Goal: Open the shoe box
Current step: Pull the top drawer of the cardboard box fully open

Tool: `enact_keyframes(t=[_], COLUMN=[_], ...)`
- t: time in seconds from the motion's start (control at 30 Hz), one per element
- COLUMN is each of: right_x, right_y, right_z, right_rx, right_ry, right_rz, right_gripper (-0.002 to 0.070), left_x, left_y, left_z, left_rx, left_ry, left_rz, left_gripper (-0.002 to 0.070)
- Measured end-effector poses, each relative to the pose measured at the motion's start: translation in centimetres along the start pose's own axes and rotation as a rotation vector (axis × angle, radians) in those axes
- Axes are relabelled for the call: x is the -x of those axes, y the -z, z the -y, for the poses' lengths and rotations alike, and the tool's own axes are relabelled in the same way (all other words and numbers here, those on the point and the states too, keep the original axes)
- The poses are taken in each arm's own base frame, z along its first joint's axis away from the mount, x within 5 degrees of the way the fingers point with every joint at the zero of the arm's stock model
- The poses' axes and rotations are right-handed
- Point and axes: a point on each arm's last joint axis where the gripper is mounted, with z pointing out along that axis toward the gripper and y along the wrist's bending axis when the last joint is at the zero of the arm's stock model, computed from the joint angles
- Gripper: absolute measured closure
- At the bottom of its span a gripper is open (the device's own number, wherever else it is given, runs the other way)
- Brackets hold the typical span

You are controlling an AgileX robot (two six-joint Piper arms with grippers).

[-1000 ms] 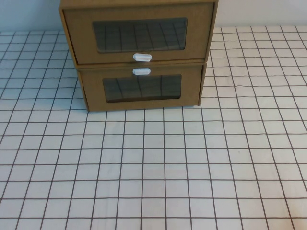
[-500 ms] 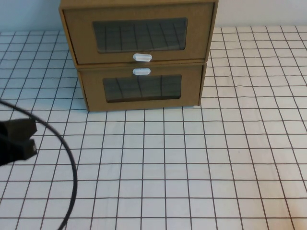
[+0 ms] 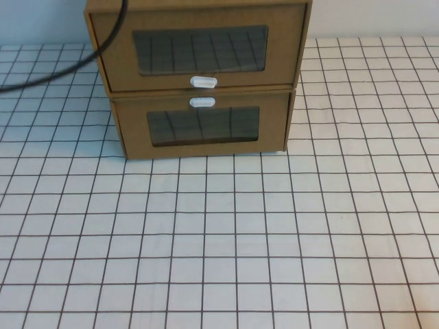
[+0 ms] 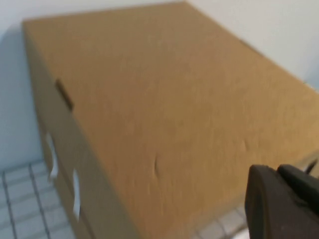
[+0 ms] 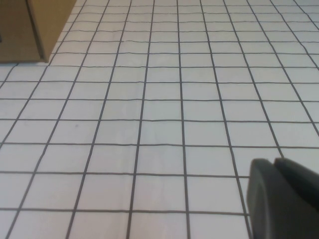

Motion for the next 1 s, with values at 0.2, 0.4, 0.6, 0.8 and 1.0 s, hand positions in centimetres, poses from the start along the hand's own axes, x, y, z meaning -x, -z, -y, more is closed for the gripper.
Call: enact_keyframes(t=[0.2, 0.4, 0.6, 0.8, 1.0], right_x=[0.0, 0.0, 0.0, 0.0, 0.6], right_y=[0.0, 0.0, 0.0, 0.0, 0.0], right_z=[0.0, 0.0, 0.0, 0.0, -0.1], right_rx=[0.0, 0.0, 0.0, 0.0, 0.008], right_ry=[0.0, 0.0, 0.0, 0.0, -0.009], right_rz=[0.0, 0.0, 0.0, 0.0, 0.061], right_gripper=[0.0689, 0.0689, 0.0689, 0.0689, 0.0689], left_x=[4.2, 4.0, 2.0, 0.6, 0.2], left_y=[-5.4, -11.8, -15.9, -17.1, -17.0], left_z=[-0.7, 0.4, 1.2, 1.0, 1.0], left_rx=[-0.108, -0.188, -0.192, -0.184, -0.181], left_ry=[-0.046, -0.067, -0.089, -0.097, -0.114], left_rz=[0.004, -0.048, -0.128, -0.203, -0.245], left_gripper=[0.0677, 0.0677, 0.0677, 0.0677, 0.0677])
